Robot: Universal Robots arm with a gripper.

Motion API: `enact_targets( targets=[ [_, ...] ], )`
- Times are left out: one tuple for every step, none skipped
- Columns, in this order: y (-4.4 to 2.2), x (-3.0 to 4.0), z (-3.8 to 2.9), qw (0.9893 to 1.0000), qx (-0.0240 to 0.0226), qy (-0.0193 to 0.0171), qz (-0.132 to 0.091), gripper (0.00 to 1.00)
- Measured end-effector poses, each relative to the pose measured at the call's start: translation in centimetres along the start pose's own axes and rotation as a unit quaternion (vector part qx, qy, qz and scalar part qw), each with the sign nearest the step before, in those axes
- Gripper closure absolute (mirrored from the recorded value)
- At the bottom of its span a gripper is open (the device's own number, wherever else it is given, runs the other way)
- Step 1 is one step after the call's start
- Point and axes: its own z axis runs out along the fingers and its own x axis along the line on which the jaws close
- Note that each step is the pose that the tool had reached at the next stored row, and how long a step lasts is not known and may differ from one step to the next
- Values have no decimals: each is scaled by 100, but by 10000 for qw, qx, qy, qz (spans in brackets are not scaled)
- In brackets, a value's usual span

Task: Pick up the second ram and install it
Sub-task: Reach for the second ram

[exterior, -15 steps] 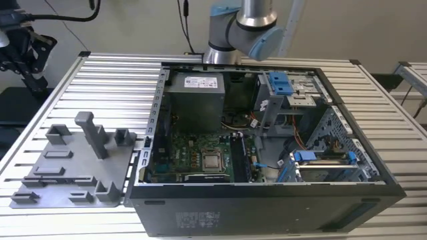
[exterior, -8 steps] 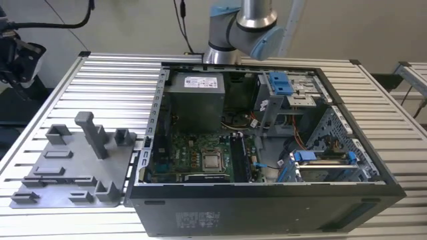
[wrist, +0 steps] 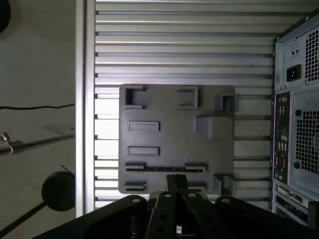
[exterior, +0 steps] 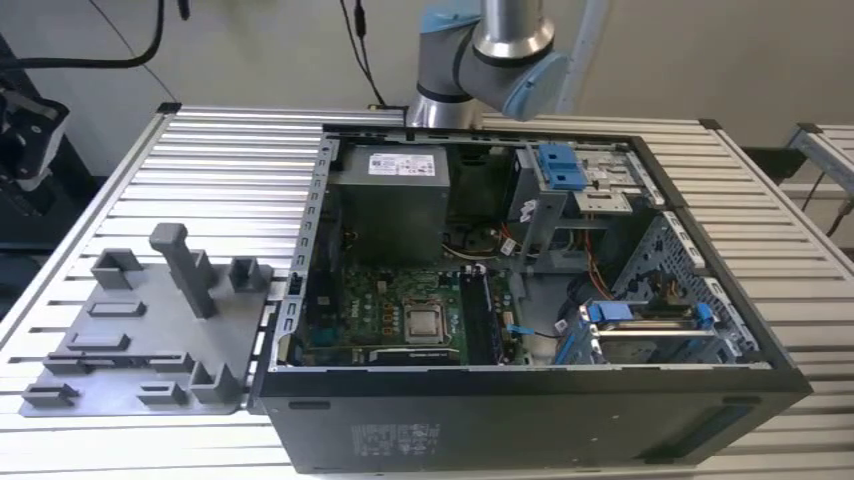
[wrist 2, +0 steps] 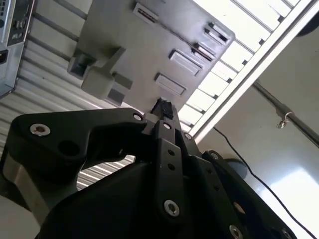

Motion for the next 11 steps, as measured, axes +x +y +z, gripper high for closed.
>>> enact_targets(
  targets=[
    [-2, 3, 1, 10000, -1, 2, -48, 89],
    [-4, 4, 1, 9999, -2, 5, -106, 89],
    [-5, 7, 2, 9999, -3, 8, -159, 89],
    [-6, 18, 2, 9998, -3, 11, -199, 89],
    [-9, 34, 3, 9998, -3, 11, -210, 89],
    [-13, 52, 4, 9998, -4, 11, -213, 89],
    [-21, 75, 3, 9998, -4, 11, -216, 89],
    [-30, 100, 4, 9998, -4, 11, -220, 89],
    [-33, 116, 4, 9997, -4, 12, -224, 89],
    [-33, 123, 3, 9997, -4, 12, -225, 89],
    [-33, 124, 3, 9997, -4, 13, -226, 89]
  ],
)
